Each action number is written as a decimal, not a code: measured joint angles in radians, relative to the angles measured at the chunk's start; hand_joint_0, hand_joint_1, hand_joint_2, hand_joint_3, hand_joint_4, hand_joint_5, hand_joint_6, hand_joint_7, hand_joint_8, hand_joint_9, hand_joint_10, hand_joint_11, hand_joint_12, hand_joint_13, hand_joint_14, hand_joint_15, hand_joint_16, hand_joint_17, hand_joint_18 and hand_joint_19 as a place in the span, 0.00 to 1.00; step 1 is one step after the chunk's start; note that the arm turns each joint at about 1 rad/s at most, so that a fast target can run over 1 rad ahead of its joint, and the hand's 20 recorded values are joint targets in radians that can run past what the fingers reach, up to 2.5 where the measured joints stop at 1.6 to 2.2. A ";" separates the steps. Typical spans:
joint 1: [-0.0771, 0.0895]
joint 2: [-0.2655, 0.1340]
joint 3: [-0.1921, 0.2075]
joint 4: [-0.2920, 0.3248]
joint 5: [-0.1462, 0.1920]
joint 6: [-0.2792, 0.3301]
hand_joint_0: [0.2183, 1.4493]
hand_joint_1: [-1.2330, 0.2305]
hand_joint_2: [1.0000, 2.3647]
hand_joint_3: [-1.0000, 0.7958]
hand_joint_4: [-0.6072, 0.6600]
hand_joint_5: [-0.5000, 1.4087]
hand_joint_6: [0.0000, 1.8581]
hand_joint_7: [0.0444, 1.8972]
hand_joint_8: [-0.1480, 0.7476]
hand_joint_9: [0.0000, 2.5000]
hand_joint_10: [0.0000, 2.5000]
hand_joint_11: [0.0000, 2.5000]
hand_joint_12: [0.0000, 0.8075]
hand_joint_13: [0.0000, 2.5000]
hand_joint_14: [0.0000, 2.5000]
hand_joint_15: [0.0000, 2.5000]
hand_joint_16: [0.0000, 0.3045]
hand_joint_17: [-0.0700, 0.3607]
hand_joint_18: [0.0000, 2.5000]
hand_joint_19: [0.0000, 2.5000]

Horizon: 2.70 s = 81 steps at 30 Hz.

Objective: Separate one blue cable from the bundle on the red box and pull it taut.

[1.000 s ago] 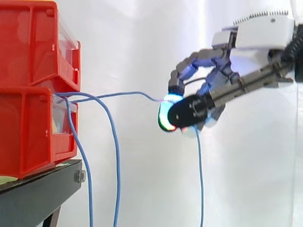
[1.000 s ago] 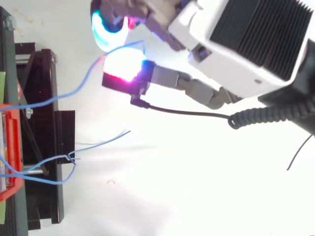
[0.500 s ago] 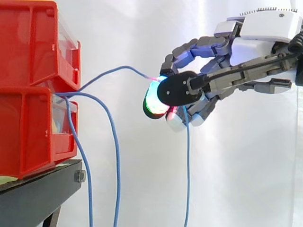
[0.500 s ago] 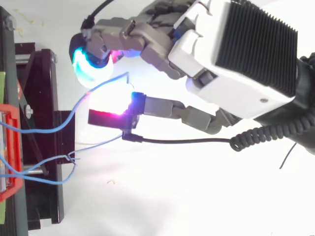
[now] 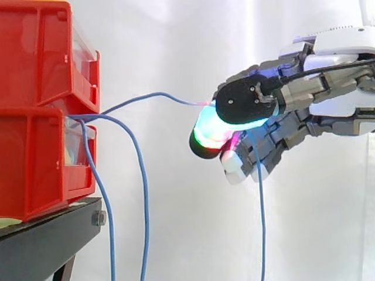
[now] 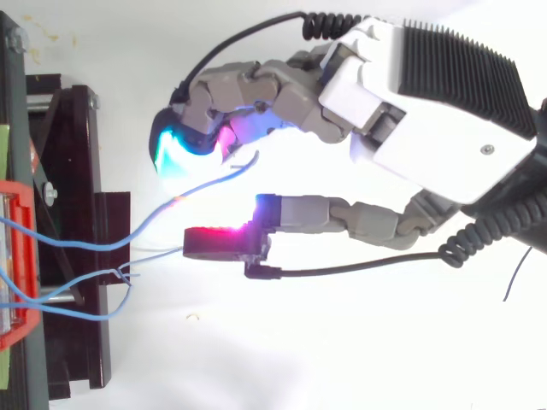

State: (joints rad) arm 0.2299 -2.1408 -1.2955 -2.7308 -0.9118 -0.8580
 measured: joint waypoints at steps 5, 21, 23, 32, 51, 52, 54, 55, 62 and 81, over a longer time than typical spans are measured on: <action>0.004 0.000 0.012 -0.068 0.003 0.127 0.32 0.35 0.01 0.39 0.61 0.19 0.45 0.51 0.56 0.38 0.00 0.17 0.47 0.35 0.01 0.14 0.15 0.40 0.31 0.20; 0.031 0.000 0.040 -0.299 -0.005 0.552 0.32 0.36 0.01 0.39 0.61 0.19 0.45 0.51 0.56 0.38 0.00 0.17 0.46 0.35 0.00 0.14 0.15 0.40 0.30 0.20; 0.033 0.000 0.040 -0.310 -0.012 0.591 0.32 0.36 0.01 0.39 0.61 0.19 0.45 0.51 0.55 0.38 0.01 0.17 0.46 0.35 0.00 0.14 0.15 0.40 0.30 0.20; 0.034 0.000 0.040 -0.317 -0.041 0.690 0.32 0.36 0.01 0.38 0.61 0.19 0.45 0.51 0.56 0.39 0.00 0.17 0.45 0.34 0.00 0.14 0.15 0.40 0.30 0.20; 0.034 -0.001 0.041 -0.320 -0.044 0.735 0.29 0.48 0.00 0.31 0.60 0.20 0.42 0.51 0.56 0.39 0.01 0.17 0.45 0.33 0.00 0.14 0.16 0.41 0.30 0.21; 0.034 -0.001 0.040 -0.320 -0.044 0.736 0.30 0.46 0.01 0.33 0.60 0.20 0.42 0.51 0.56 0.39 0.01 0.17 0.45 0.33 0.00 0.14 0.15 0.41 0.30 0.21; 0.034 -0.001 0.040 -0.320 -0.044 0.736 0.32 0.45 0.01 0.37 0.60 0.20 0.42 0.52 0.56 0.39 0.00 0.17 0.44 0.33 0.00 0.14 0.15 0.40 0.30 0.21; 0.034 -0.001 0.040 -0.320 -0.044 0.736 0.32 0.44 0.01 0.39 0.59 0.20 0.42 0.52 0.56 0.39 0.00 0.17 0.44 0.33 0.00 0.14 0.15 0.40 0.30 0.21; 0.034 -0.001 0.040 -0.327 -0.044 0.737 0.31 0.38 0.01 0.46 0.57 0.21 0.42 0.54 0.57 0.39 0.00 0.16 0.46 0.34 0.00 0.13 0.16 0.42 0.31 0.19; 0.034 -0.001 0.040 -0.329 -0.049 0.778 0.32 0.29 0.02 0.55 0.57 0.20 0.46 0.58 0.56 0.40 0.01 0.18 0.47 0.35 0.00 0.13 0.16 0.41 0.33 0.18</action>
State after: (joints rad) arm 0.2639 -2.1414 -1.2558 -3.0599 -0.9606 -0.0799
